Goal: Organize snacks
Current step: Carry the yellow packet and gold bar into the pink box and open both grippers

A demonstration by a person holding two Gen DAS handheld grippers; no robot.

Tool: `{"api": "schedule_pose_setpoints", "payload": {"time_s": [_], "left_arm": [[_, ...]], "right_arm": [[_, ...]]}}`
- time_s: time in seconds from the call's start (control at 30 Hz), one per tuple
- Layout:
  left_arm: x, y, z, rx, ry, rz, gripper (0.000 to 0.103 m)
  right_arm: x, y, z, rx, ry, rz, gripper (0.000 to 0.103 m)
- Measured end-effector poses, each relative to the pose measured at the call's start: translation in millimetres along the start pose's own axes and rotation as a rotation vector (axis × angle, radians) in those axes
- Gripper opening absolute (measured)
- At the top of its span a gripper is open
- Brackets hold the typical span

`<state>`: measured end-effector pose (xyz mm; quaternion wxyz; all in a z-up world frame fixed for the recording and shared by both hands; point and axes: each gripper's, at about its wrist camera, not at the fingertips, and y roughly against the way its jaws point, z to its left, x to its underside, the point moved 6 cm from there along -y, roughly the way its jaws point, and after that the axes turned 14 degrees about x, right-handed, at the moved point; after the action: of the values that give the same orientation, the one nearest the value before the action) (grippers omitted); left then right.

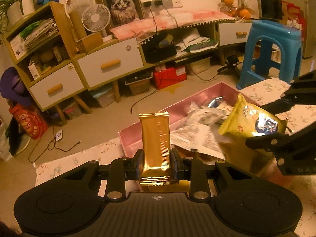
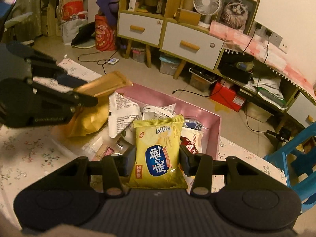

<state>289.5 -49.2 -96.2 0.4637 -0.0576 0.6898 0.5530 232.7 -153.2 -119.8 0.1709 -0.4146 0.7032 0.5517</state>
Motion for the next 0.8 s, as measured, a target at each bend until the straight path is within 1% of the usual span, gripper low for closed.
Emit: {"api": "schedule_pose_setpoints", "payload": {"time_s": [0.23, 0.37, 0.47, 0.57, 0.63, 0.7, 0.8], "left_arm": [[-2.1, -20.0, 19.2, 0.009, 0.068, 0.071, 0.026], [-2.2, -25.5, 25.0, 0.026, 0.105, 0.077, 0.027], [-3.7, -28.0, 24.5, 0.028, 0.101, 0.081, 0.028], [-4.7, -29.1, 22.0, 0.023, 0.082, 0.086, 0.032], [-5.3, -29.1, 21.3, 0.025, 0.08, 0.084, 0.032], [-5.5, -28.8, 21.7, 0.027, 0.086, 0.083, 0.032], [-7.0, -26.4, 22.2, 0.018, 0.091, 0.073, 0.038]], "right_arm": [[-2.8, -8.0, -1.2, 0.008, -0.002, 0.008, 0.043], [-4.8, -10.4, -1.0, 0.01, 0.005, 0.012, 0.043], [-6.4, -12.9, -0.6, 0.012, 0.015, 0.016, 0.043], [-7.6, -12.9, 0.4, 0.014, 0.016, 0.014, 0.044], [-8.8, -10.7, 0.8, 0.01, 0.009, 0.005, 0.048], [-10.8, -9.7, -0.7, 0.012, 0.006, 0.0, 0.057], [-12.5, -6.3, -1.4, 0.018, 0.008, -0.01, 0.062]]}}
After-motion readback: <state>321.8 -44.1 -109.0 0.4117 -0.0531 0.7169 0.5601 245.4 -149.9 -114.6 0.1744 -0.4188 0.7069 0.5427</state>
